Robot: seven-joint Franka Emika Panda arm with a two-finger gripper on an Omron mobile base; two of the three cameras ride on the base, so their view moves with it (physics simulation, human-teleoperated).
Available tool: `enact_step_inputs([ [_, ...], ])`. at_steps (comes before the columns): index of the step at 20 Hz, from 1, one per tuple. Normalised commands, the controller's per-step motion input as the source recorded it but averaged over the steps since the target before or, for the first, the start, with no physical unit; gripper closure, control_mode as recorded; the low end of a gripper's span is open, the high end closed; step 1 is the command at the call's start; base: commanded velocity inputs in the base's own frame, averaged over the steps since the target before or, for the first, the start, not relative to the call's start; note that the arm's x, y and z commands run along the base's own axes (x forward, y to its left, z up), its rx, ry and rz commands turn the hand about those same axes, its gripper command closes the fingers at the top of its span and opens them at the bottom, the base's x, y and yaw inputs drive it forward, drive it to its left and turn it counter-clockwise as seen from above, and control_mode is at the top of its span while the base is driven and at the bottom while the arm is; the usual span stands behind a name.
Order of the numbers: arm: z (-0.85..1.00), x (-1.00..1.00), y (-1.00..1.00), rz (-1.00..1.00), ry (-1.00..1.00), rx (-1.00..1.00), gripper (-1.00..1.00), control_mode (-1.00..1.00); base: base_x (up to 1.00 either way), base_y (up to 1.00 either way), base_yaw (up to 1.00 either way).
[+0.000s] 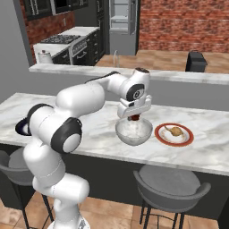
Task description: Pick the chicken drumstick and onion from their plates and place them in the bowl. Then put the bowl in the fridge.
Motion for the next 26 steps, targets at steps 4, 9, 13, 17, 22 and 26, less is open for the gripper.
enact_step_inputs([
  [4, -0.06, 0.13, -0.05, -0.03, 0.02, -0.06, 1.00, -1.00, 0.00, 0.00, 0.00],
  [9, -0.20, 0.00, 0.00, -0.05, 0.00, -0.05, 1.00, -1.00, 0.00, 0.00, 0.00],
  [13, -0.19, 0.00, 0.00, -0.08, 0.00, -0.02, 1.00, -1.00, 0.00, 0.00, 0.00],
  [17, -0.20, 0.01, 0.00, -0.07, 0.00, 0.00, 1.00, -1.00, 0.00, 0.00, 0.00],
  [22, -0.17, 0.05, 0.02, -0.06, 0.00, 0.00, 1.00, -1.00, 0.00, 0.00, 0.00],
  [26, -0.18, 0.05, 0.02, -0.05, 0.00, 0.00, 1.00, -1.00, 0.00, 0.00, 0.00],
])
